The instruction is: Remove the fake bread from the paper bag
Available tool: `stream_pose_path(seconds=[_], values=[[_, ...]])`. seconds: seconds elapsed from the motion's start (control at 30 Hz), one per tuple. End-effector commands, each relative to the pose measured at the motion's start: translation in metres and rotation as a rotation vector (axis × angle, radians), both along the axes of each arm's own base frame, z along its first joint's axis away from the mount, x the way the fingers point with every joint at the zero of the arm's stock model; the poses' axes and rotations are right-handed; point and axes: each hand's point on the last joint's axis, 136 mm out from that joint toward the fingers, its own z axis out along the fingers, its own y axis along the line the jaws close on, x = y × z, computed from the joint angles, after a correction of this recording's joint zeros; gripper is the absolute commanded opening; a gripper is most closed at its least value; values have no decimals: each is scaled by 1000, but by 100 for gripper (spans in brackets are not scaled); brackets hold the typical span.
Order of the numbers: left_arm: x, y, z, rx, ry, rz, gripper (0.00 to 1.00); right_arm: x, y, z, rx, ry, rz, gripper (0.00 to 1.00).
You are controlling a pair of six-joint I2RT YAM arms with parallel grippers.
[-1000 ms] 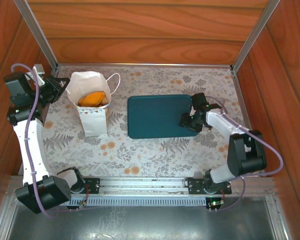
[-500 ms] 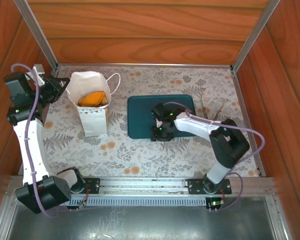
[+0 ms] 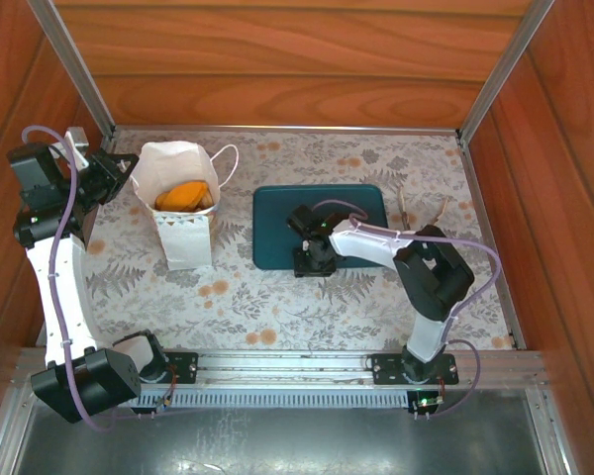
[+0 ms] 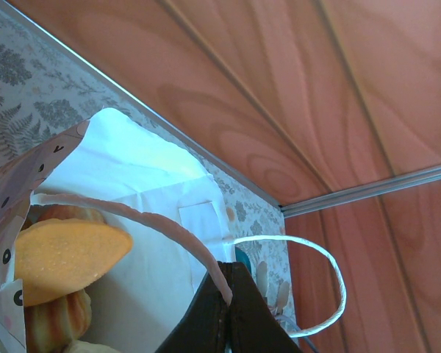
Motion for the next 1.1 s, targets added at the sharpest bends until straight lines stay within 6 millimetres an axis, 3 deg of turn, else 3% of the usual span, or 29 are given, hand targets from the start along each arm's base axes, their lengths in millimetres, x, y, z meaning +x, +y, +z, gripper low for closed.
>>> stream_pose_path(seconds=[0.0,0.13,0.3,0.43,0.63,0.77,0.9,0.97,1.07], values=[[-7,-9,18,8,-50,-34,0,11,4,2,-7,-30,-31,50],[-7,-9,17,6,-48,-35,0,13,5,10,15,-47,-39,51],[-7,-11,19,7,-54,-46,0,16,12,54,111,-120,-16,53],[-6,-12,21,6,-56,-50,0,26,32,121,284,-241,16,57],[-7,-16,25,-1,-65,-76,0,38,86,235,668,-407,120,63],[-8,-18,24,-10,-63,-91,0,47,114,287,804,-454,179,66],[-6,-19,24,-17,-60,-102,0,60,135,308,840,-453,204,69],[-7,-19,25,-17,-63,-106,0,75,137,299,777,-459,163,70],[-6,-19,26,-16,-65,-108,0,84,147,305,776,-472,180,72]])
